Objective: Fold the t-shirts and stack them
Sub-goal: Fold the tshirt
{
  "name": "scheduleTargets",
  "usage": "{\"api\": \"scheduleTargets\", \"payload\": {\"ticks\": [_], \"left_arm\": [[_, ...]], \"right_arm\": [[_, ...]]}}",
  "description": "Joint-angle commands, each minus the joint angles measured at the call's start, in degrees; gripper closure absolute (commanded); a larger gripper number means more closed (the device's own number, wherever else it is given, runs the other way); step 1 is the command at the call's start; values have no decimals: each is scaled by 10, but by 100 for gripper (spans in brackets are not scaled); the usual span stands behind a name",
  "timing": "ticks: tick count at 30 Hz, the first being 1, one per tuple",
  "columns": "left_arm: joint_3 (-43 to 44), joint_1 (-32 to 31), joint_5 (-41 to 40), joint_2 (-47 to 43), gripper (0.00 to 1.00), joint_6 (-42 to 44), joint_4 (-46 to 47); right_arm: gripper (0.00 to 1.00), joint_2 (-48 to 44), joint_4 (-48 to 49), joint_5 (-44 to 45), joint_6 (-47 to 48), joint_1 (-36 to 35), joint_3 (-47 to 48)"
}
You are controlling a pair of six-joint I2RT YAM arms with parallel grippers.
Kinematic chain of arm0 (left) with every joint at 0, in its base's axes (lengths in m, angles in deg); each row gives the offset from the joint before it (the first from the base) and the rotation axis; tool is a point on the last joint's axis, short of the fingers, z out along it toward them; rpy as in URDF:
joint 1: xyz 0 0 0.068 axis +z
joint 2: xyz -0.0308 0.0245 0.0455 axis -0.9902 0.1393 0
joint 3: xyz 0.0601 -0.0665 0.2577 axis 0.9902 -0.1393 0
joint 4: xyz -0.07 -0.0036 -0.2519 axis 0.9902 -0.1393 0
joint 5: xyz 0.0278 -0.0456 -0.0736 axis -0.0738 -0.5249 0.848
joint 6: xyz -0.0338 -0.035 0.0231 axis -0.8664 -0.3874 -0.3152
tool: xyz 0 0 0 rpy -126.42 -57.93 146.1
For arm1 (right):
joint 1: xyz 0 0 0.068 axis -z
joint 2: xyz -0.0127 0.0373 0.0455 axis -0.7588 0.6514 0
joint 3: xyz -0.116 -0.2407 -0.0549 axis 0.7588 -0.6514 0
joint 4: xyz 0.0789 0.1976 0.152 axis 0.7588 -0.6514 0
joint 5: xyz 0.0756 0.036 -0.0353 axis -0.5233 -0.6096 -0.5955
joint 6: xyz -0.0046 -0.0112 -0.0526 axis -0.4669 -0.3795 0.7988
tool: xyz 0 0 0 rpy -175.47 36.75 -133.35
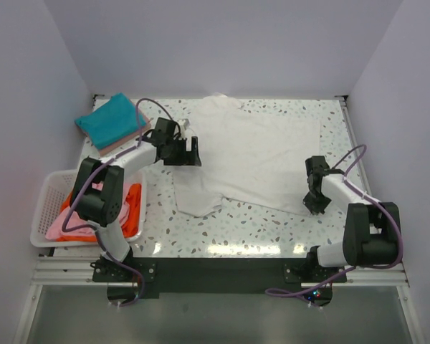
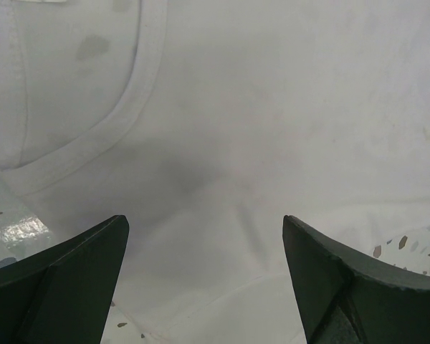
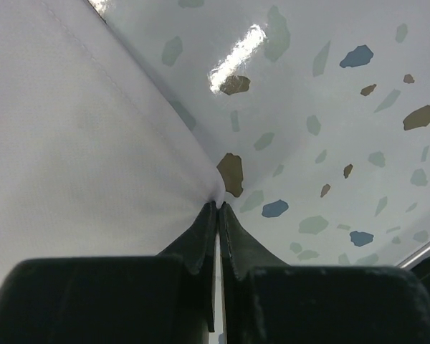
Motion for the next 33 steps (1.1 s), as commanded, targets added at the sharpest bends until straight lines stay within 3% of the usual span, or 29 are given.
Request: {"api": "scheduleTargets", "payload": {"ticks": [1, 15, 25, 33], "left_arm": [[-17, 5, -18, -42, 7, 24, -15], [-124, -13, -82, -141, 16, 6, -110], [-210, -16, 50, -171, 20, -29, -69], [-247, -19, 78, -167, 25, -61, -27]], "right_arm": [[100, 2, -32, 7, 38, 1, 33], [100, -12, -19, -21, 57, 1, 64], [100, -23, -29, -25, 76, 2, 64], [100, -18, -32, -29, 97, 1, 73]]}}
